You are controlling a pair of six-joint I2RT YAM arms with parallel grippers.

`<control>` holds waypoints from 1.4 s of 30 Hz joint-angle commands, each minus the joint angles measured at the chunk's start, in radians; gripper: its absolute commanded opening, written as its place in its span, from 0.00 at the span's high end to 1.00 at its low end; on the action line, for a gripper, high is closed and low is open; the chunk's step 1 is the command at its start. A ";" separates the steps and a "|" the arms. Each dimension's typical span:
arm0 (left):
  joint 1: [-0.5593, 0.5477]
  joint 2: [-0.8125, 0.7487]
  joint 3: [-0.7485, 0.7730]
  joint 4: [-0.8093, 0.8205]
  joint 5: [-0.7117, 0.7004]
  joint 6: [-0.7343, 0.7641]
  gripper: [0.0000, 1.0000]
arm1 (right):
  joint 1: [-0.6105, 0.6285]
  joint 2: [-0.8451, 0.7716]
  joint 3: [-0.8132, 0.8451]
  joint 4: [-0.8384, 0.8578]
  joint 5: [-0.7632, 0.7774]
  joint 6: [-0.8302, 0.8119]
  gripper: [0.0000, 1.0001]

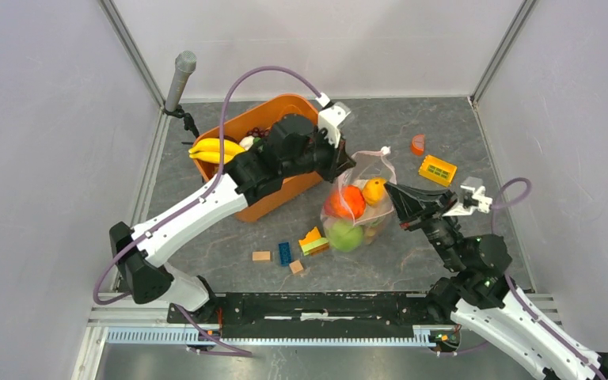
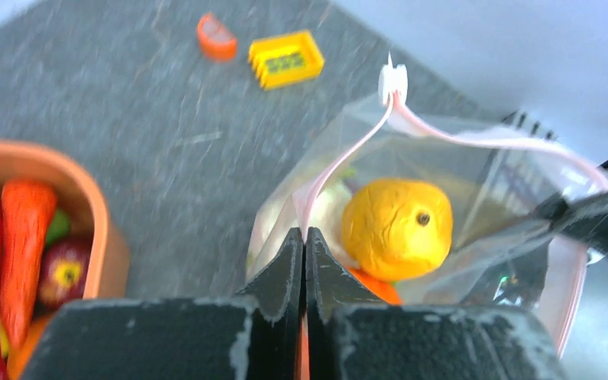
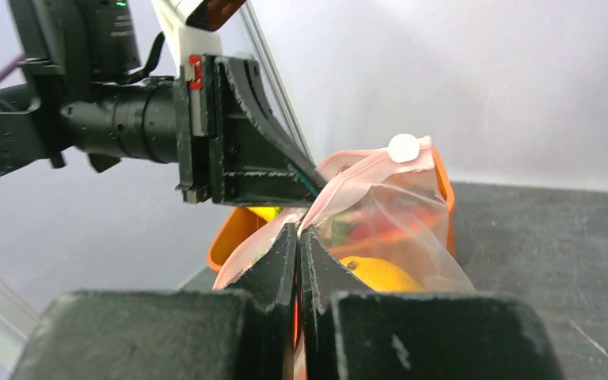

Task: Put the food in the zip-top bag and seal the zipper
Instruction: Adjust the zipper food storage bag at the center of the board.

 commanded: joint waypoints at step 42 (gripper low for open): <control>0.023 -0.266 -0.251 0.109 0.105 -0.110 0.00 | 0.006 0.029 -0.076 0.046 0.334 0.197 0.97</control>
